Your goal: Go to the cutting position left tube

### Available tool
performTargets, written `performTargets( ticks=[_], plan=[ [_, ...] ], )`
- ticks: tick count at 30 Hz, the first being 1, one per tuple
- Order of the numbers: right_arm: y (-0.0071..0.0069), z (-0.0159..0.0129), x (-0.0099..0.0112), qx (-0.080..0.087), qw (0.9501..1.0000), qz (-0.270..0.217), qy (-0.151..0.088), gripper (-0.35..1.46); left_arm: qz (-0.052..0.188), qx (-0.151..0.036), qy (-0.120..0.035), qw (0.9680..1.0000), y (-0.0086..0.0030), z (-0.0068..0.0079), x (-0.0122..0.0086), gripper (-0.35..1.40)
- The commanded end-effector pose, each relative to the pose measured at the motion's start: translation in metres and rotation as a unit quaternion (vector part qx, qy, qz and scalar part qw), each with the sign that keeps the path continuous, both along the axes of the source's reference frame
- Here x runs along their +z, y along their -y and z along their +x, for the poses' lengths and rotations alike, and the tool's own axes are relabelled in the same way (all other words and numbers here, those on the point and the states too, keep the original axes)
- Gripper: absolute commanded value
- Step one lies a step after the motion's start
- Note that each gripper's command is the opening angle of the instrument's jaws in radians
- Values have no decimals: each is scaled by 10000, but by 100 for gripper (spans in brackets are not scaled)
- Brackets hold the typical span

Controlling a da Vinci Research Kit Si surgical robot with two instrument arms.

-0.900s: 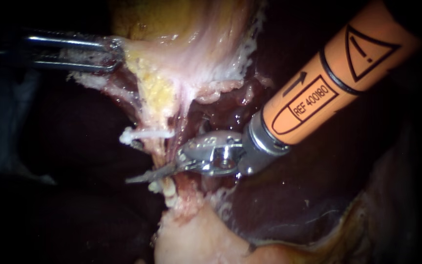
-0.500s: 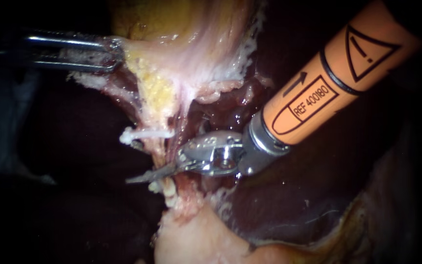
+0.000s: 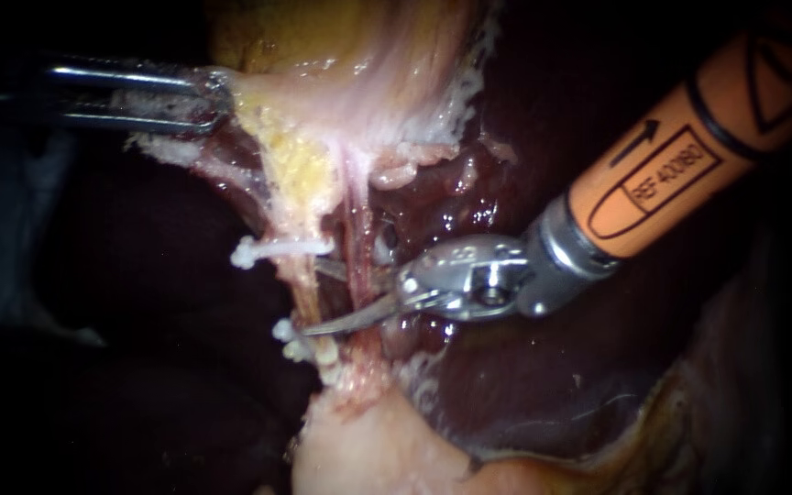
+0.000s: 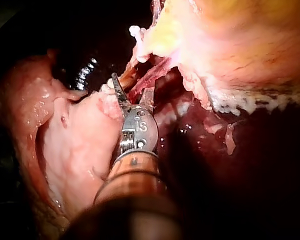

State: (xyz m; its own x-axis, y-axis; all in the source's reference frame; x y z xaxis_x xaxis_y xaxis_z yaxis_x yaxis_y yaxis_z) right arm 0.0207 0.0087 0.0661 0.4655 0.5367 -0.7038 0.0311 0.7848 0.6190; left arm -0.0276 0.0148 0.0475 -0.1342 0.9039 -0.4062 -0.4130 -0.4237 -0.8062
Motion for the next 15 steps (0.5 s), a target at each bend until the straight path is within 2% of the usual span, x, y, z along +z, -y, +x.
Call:
performTargets(
  ticks=[1, 8, 15],
  plan=[
    [0, -4, 0, -14, 10000, -15, 48, 145, 1, 3, 1, 10000, 0, 0, 0, -35],
    [3, -24, -5, -67, 10000, -10, 33, 145, 1, 4, 2, 10000, 0, 0, 0, -35],
    [4, -38, -28, -107, 9999, 39, -4, 145, 1, 4, 2, 10000, 0, 1, 1, -35]
  ],
)
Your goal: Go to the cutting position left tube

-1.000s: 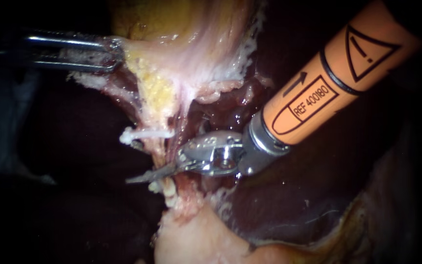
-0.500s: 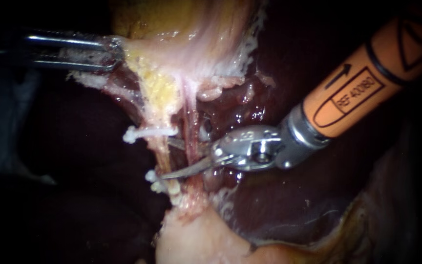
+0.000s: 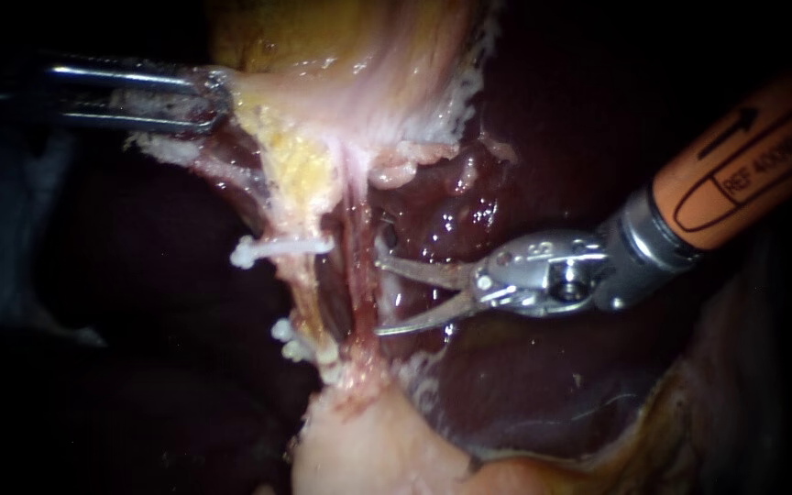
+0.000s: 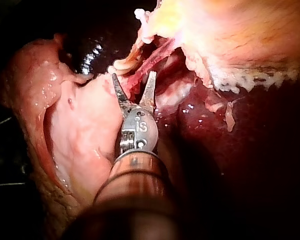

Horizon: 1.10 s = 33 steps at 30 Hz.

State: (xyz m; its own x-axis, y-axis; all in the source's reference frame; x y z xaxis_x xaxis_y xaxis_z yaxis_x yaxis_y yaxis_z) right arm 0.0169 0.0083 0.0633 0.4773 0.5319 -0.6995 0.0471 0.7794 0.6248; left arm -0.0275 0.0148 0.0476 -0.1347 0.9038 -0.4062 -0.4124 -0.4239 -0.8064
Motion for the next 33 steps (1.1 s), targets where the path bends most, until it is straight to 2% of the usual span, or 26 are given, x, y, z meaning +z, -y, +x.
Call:
performTargets(
  ticks=[1, 7, 14, 19, 24, 33],
  plan=[
    [1, 0, -5, 7, 10000, 2, -5, 145, 0, 0, 0, 10000, 0, 0, 0, -35],
    [8, 7, -18, -59, 9999, 56, -63, 145, 0, 4, 2, 10000, -1, 1, 1, -35],
    [11, 22, -16, -72, 9998, 94, -136, 145, 1, 4, 3, 10000, -1, 1, 1, -35],
    [15, 35, -7, -106, 9998, 90, -147, 145, 1, 3, 2, 10000, -1, 1, 1, -35],
    [19, 41, 12, -108, 9998, 50, -135, 145, 1, 0, 0, 10000, 0, 1, 0, -35],
    [8, 49, 36, -88, 9999, 41, -133, 145, 1, 0, 0, 10000, 0, 1, 0, -35]
  ],
)
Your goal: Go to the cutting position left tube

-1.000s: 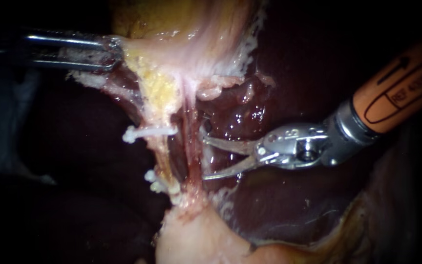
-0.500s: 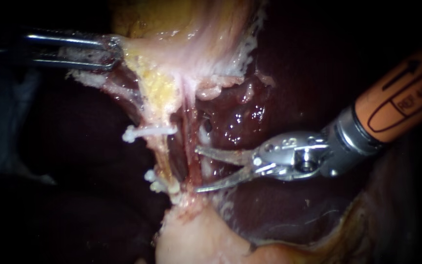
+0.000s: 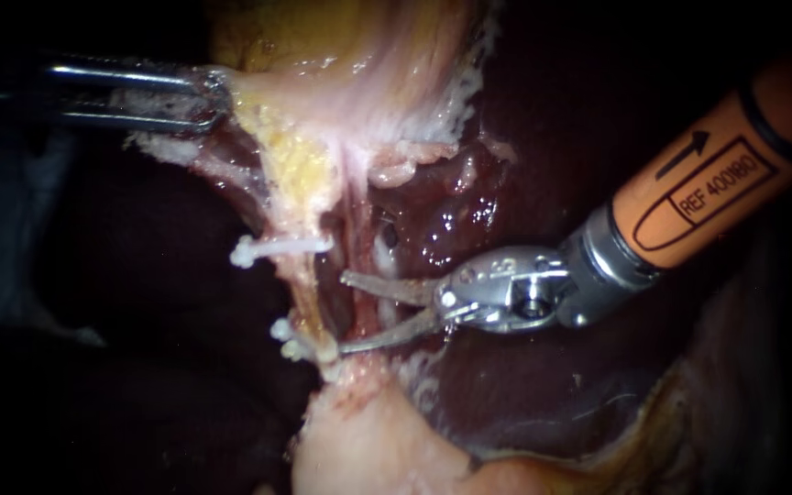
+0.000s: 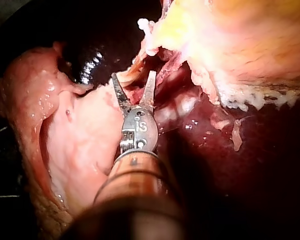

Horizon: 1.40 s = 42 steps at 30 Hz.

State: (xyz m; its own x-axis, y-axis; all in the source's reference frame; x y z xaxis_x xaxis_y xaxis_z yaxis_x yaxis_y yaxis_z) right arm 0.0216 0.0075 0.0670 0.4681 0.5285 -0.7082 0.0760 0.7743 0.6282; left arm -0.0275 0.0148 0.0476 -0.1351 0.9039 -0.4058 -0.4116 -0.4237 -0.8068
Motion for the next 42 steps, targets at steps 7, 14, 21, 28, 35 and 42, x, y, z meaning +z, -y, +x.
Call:
performTargets(
  ticks=[7, 14, 21, 28, 35, 42],
  plan=[
    [0, 20, 7, -52, 10000, 40, -25, 145, -1, -4, -3, 10000, 0, 0, 0, -35],
    [0, 40, 10, -116, 9999, 80, -60, 145, -1, -4, -4, 10000, 0, 0, 0, -35],
    [4, 59, 7, -188, 9996, 77, -208, 145, -1, -5, -4, 10000, 0, 0, 0, -35],
    [9, 77, 5, -145, 9994, 76, -301, 145, -1, -7, -5, 10000, 0, -1, 0, -35],
    [10, 96, 3, -25, 9993, 122, -340, 145, -1, -8, -6, 10000, 0, -1, 0, -35],
    [11, 107, -1, 69, 9992, 170, -362, 143, -1, -10, -7, 10000, -1, -2, 0, -35]
  ],
)
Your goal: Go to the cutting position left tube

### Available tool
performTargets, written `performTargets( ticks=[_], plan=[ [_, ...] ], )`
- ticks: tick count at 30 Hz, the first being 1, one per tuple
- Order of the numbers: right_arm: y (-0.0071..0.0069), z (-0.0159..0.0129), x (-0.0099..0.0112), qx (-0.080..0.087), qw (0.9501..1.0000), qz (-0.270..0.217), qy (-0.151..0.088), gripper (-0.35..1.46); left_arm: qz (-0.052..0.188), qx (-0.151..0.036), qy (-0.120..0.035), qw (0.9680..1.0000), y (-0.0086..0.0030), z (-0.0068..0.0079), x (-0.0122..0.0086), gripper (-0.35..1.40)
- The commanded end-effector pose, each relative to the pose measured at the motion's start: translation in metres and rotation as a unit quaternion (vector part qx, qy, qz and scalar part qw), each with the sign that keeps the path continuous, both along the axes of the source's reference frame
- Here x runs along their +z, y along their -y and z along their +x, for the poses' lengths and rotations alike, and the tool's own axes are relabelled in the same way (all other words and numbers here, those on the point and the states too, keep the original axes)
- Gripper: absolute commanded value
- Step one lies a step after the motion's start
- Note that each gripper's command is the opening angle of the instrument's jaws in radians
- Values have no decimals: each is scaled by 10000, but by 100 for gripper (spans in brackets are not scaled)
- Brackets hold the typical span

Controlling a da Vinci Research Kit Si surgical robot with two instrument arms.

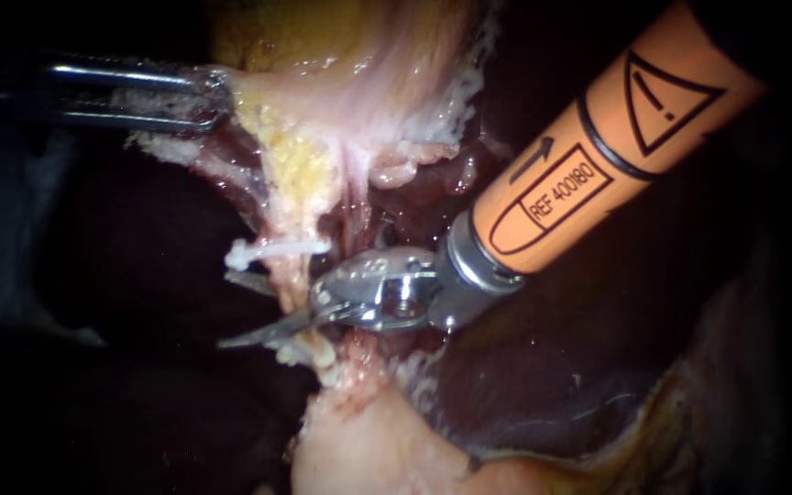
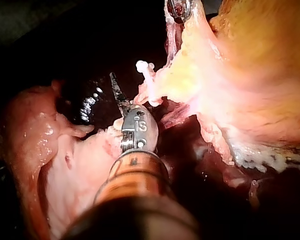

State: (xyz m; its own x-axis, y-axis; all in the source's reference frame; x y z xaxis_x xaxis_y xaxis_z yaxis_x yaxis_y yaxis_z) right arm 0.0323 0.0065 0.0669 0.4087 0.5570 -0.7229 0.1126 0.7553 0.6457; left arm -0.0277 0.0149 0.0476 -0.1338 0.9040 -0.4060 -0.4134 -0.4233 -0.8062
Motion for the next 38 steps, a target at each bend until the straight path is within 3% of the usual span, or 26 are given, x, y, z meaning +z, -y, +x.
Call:
performTargets(
  ticks=[1, 8, 22, 38],
  plan=[
    [0, 1, -1, 12, 10000, 14, -9, 143, 1, -1, -2, 10000, 0, 0, 1, -35],
    [2, 9, -14, 75, 9999, 73, -110, 143, 0, -3, -3, 10000, 0, -1, 1, -35],
    [8, 10, -76, 139, 9987, 250, -427, 143, 0, 6, 2, 10000, 0, 2, 1, -35],
    [9, 10, -80, 118, 9985, 262, -458, 143, 1, 7, 3, 10000, 0, 2, 1, -35]
  ],
)
